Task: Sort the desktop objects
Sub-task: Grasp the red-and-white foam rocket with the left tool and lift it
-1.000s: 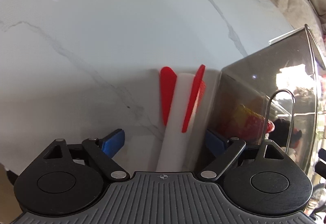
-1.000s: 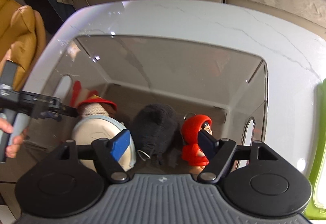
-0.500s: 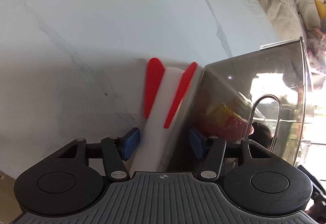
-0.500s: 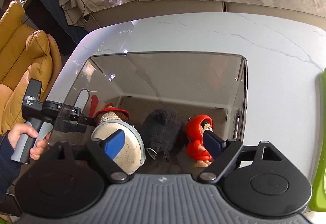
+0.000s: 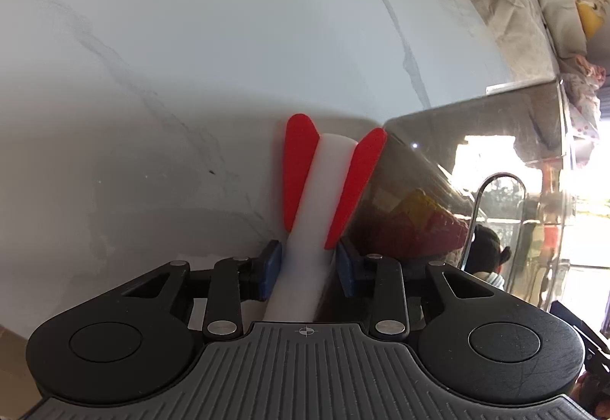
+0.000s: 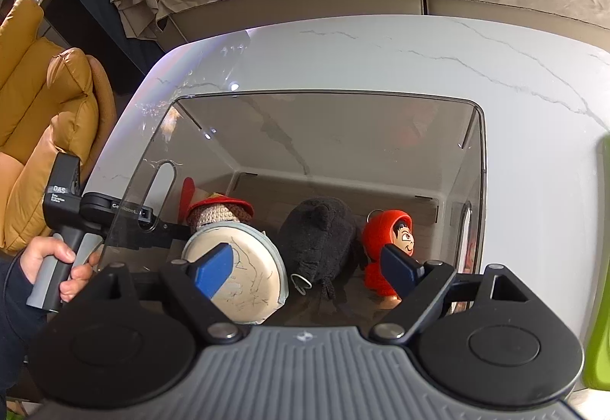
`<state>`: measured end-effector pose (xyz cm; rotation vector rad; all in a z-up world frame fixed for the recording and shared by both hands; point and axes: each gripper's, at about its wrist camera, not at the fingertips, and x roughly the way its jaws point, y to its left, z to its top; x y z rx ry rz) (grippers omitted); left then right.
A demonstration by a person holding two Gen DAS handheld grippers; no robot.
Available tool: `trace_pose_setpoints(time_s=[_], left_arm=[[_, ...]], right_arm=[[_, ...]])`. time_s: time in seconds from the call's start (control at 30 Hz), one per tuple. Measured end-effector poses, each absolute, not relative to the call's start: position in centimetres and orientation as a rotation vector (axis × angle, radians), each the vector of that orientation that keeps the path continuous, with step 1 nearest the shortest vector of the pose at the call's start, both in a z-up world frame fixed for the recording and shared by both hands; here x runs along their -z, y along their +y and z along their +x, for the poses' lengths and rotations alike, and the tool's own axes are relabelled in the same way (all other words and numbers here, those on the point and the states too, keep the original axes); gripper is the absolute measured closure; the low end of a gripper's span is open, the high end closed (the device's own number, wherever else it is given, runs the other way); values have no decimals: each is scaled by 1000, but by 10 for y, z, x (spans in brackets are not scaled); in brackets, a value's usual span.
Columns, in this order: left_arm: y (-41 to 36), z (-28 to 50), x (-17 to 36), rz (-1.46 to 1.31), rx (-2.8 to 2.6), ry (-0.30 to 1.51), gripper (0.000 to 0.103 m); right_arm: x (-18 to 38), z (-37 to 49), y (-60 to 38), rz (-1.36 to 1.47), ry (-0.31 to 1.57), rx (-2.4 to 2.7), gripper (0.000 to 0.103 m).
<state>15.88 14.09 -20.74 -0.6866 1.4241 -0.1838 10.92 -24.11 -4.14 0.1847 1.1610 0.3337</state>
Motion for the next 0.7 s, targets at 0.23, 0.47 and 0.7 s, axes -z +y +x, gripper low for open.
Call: trace_pose_setpoints(time_s=[0.23, 0.47, 0.7], left_arm=[[156, 158, 96, -545, 183, 1279, 68], [56, 167, -24, -170, 259, 1131, 67], [-68, 173, -9, 136, 361, 1178, 67]], right_arm=[[32, 108, -253, 227, 1116, -335, 17], [24, 99, -275, 293, 1055, -371, 17], [17, 86, -307, 353, 985, -379, 15]])
